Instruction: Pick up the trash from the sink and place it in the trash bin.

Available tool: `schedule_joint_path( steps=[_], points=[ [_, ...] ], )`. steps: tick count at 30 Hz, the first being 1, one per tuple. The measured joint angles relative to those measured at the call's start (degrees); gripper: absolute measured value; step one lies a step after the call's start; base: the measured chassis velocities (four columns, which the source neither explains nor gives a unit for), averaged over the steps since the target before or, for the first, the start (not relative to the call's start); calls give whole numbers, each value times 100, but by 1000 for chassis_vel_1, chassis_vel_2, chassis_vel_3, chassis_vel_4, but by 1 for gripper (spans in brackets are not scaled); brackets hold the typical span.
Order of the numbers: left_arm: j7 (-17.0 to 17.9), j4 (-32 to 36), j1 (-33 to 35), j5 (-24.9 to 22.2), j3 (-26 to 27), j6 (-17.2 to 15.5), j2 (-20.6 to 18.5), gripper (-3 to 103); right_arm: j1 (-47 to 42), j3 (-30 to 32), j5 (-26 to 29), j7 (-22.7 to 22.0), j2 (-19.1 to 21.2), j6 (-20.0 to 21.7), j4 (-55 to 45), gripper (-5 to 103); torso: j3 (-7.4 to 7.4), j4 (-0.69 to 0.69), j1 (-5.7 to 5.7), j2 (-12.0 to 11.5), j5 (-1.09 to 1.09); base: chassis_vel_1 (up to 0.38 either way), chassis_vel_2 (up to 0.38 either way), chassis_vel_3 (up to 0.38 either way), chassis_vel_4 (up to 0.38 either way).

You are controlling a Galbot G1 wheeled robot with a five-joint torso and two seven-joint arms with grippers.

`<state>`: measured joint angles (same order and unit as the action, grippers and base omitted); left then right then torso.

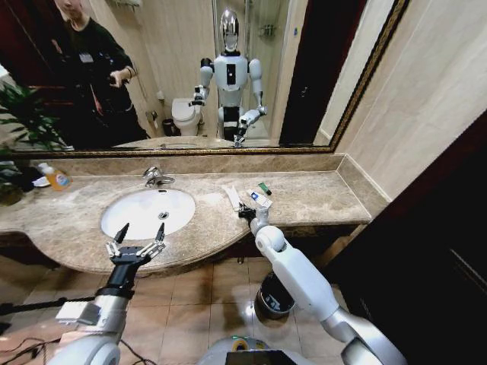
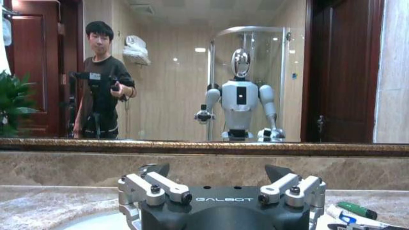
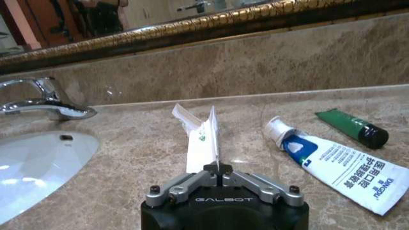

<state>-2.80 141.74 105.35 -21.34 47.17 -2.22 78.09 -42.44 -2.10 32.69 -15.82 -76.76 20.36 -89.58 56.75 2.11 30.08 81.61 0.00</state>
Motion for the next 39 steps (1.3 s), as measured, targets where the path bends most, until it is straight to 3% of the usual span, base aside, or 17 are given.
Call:
schedule_joint_path(
  steps=[15,22,32,35,39],
  points=[
    [0,0,0,0,0,0,0,100,-696,312,2,38,547,-72,-1034,0,0,0,0,0,1,0,0,0,0],
    [0,0,0,0,0,0,0,100,-1449,929,-102,680,1052,-277,-1901,0,-1,-1,0,0,0,0,0,0,0],
    [-1,0,0,0,0,0,0,100,-2406,1515,-186,775,1463,-481,-2707,0,-1,0,0,0,1,0,0,0,0],
    [0,0,0,0,0,0,-1,100,-3301,2178,-209,1006,1509,-587,-3122,0,-1,-1,0,0,1,0,0,0,0],
    [0,0,0,0,0,0,0,100,-3861,2682,-261,1312,1516,-742,-3270,0,-1,-1,-1,0,0,0,0,0,0]
  ],
)
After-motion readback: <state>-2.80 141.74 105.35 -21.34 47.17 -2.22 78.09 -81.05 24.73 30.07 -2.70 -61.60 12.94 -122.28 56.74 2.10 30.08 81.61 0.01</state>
